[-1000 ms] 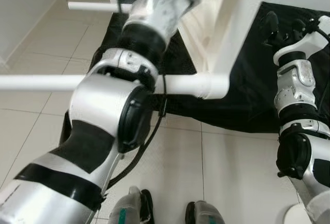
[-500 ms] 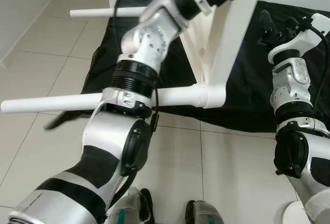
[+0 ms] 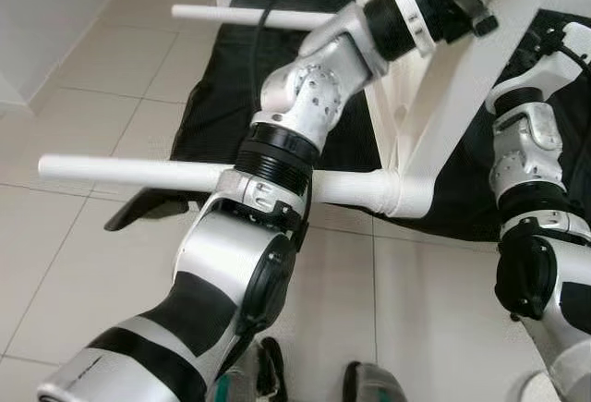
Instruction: Building children table
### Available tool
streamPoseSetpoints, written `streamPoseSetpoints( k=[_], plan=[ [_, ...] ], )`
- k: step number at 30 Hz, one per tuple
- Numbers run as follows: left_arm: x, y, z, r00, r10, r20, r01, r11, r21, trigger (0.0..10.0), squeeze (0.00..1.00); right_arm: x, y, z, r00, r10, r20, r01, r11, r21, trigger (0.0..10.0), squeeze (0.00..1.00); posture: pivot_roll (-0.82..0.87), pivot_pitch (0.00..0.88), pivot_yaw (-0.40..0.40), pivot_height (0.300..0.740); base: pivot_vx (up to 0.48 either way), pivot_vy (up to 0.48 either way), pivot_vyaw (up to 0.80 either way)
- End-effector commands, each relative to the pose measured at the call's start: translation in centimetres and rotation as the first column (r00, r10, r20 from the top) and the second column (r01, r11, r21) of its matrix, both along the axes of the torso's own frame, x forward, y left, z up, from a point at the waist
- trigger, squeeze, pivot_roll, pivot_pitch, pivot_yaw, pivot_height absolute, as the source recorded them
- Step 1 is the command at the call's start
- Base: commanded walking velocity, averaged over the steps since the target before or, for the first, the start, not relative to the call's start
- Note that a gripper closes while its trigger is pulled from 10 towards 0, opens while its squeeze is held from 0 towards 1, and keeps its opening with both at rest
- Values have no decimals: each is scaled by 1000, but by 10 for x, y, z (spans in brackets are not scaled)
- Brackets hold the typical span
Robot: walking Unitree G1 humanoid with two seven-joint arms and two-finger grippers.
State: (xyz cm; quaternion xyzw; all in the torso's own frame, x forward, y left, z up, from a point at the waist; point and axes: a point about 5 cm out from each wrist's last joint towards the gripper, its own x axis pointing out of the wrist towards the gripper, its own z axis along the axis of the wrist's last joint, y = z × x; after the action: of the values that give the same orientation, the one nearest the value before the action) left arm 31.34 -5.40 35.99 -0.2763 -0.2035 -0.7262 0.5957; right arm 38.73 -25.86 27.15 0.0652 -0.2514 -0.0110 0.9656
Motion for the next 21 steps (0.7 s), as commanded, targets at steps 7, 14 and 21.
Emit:
streamPoseSetpoints(
  k=[7,14,21],
  plan=[
    [-4,-24,-64,988,5,-152,16,991,136,10000,0,0,2,-3,1000,11,-6,-11,1000,-6,10000,0,-126,119,6,740,0,0,0],
    [4,-16,-81,980,87,-177,-50,978,204,10000,1000,3,9,-4,1000,27,-11,-27,1000,-5,10000,0,-104,115,0,740,0,0,0],
    [16,-1,-103,965,215,-150,-160,935,316,10000,1000,4,16,-7,999,47,-16,-47,999,-3,10000,0,-88,106,-2,740,0,0,0]
  ],
)
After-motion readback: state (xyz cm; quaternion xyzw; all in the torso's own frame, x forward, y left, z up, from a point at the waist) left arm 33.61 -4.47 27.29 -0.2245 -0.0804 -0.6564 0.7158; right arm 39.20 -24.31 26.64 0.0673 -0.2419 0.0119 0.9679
